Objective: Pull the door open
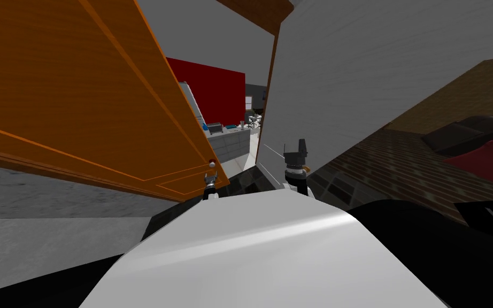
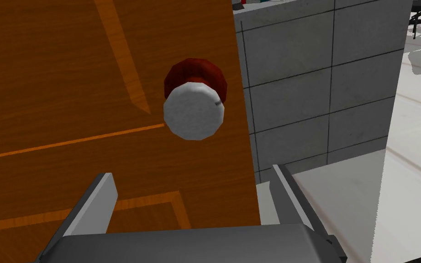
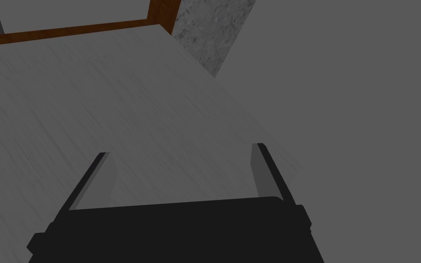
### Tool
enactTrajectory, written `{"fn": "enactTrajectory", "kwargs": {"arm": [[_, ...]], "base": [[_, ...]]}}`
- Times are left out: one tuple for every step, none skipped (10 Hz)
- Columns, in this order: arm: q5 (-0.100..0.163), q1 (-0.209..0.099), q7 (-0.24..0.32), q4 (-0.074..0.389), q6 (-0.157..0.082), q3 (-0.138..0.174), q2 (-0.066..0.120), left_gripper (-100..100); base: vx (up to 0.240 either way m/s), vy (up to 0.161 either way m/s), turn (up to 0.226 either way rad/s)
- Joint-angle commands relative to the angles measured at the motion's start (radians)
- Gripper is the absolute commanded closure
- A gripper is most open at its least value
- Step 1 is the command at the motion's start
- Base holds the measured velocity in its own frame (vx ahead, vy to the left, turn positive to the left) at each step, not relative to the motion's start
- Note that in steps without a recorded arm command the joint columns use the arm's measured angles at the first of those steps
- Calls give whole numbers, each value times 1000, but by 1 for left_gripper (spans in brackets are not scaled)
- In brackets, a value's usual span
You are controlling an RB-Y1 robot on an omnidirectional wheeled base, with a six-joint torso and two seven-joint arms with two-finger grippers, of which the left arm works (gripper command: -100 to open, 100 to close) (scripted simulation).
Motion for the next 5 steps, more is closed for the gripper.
{"fn": "enactTrajectory", "kwargs": {"arm": [[15, -2, 50, -6, 6, -9, -5, -100], [22, -3, 73, -8, 8, -14, -7, -100], [28, -5, 92, -10, 10, -17, -8, -100], [32, -6, 105, -11, 12, -20, -9, -100], [29, -3, 94, -12, 11, -18, -9, -100]], "base": [[-76, 31, -8], [-73, 25, -9], [-58, 16, -6], [-50, 16, -2], [-22, 8, -2]]}}
